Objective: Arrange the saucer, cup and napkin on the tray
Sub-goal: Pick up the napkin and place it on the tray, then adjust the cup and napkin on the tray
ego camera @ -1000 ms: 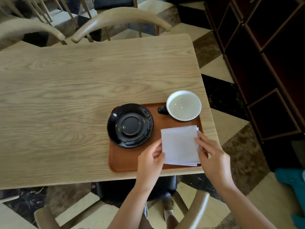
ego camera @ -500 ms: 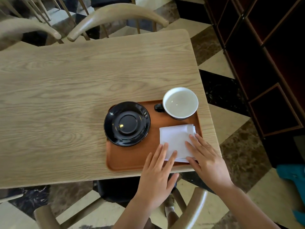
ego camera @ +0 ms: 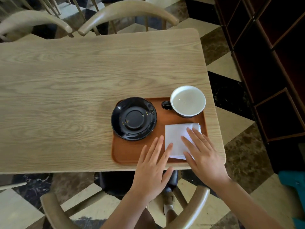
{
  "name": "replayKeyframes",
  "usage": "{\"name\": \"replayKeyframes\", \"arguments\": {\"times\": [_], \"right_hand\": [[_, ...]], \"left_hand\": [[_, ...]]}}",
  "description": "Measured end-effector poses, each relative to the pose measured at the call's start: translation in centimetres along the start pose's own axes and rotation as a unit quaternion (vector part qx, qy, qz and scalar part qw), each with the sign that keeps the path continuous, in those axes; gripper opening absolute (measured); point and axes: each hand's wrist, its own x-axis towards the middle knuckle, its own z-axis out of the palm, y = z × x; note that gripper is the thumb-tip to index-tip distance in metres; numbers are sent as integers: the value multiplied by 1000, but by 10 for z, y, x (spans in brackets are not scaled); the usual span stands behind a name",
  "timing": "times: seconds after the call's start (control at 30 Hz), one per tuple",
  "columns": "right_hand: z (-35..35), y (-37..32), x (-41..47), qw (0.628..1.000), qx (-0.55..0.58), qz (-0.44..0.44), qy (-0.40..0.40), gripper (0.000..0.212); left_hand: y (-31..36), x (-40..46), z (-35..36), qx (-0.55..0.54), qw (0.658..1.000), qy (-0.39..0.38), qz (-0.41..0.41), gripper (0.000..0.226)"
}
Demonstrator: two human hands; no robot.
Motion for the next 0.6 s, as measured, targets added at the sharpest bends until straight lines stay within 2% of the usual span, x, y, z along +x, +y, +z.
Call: {"name": "replayKeyframes", "arguments": {"times": [0.1,0.27,0.43,0.6], "right_hand": [[3,-23,26,999,-13,-37,-23,44],[15,-54,62,991,-68,-73,-94,50],[26,-64,70,981,-100,-91,-139,50],[26,-65,64,983,-87,-99,-130,48]], "left_hand": [[-21,-6,-10,4,998,25,-63,58],[-58,-14,-17,58,988,5,-143,60],[-69,-17,-21,62,988,1,-144,59],[-68,-23,-21,42,989,10,-140,59]]}}
